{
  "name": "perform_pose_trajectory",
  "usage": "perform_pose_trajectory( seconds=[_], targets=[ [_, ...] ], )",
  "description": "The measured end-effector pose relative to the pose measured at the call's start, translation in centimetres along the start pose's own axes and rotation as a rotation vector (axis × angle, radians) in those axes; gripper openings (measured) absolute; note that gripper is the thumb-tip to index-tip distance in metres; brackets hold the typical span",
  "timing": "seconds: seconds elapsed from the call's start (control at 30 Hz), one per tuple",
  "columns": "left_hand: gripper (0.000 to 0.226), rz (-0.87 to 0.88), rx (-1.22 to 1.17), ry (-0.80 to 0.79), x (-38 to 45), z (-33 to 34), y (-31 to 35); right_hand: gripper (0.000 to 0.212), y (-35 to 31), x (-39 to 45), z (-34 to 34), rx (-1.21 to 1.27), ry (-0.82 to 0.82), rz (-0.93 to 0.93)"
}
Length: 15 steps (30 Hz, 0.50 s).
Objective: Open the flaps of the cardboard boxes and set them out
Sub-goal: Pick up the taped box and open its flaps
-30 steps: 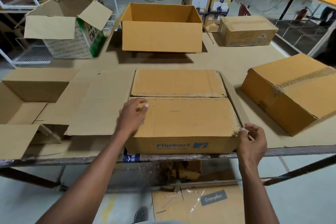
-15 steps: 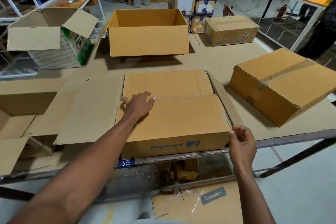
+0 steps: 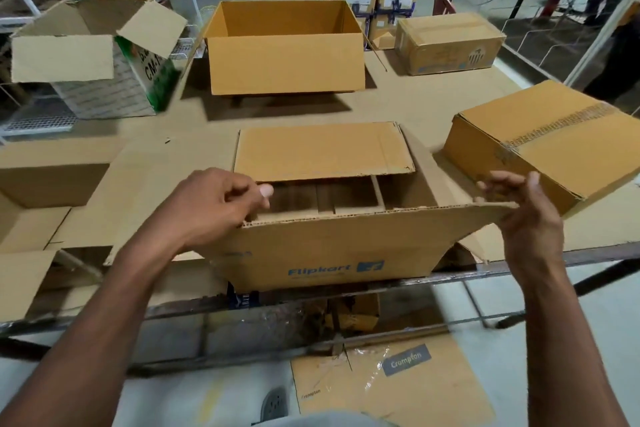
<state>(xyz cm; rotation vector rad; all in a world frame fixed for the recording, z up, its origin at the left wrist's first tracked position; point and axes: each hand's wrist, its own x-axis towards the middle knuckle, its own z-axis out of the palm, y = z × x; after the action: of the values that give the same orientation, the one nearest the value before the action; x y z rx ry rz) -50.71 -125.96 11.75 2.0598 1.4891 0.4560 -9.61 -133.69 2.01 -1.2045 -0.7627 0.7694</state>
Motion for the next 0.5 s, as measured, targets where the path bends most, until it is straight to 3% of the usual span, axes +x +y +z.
perform_pose_trajectory(
  seconds=[0.1,0.17,0.33,0.5],
  targets=[
    [0.029,-0.106,-0.161,-0.457,-2.3,-0.2,-0.8,0.041,0.2,0.5,-0.8,-0.068,-0.194,0.094],
    [0.036,-0.106,-0.116,-0.619,-3.0,1.3,-1.9,0.033,0.7,0.3,-0.9,-0.209,-0.336,0.153],
    [0.046,-0.097,0.069,-0.611,-2.8,8.9,-5.9,0.026,3.0,-2.7,3.2,-0.639,-0.551,0.289],
    [0.021,-0.111,0.04,-0.501,-1.3,14.1,-8.8,0.07,7.1,-6.4,8.0,-1.126,-0.72,0.087]
  ],
)
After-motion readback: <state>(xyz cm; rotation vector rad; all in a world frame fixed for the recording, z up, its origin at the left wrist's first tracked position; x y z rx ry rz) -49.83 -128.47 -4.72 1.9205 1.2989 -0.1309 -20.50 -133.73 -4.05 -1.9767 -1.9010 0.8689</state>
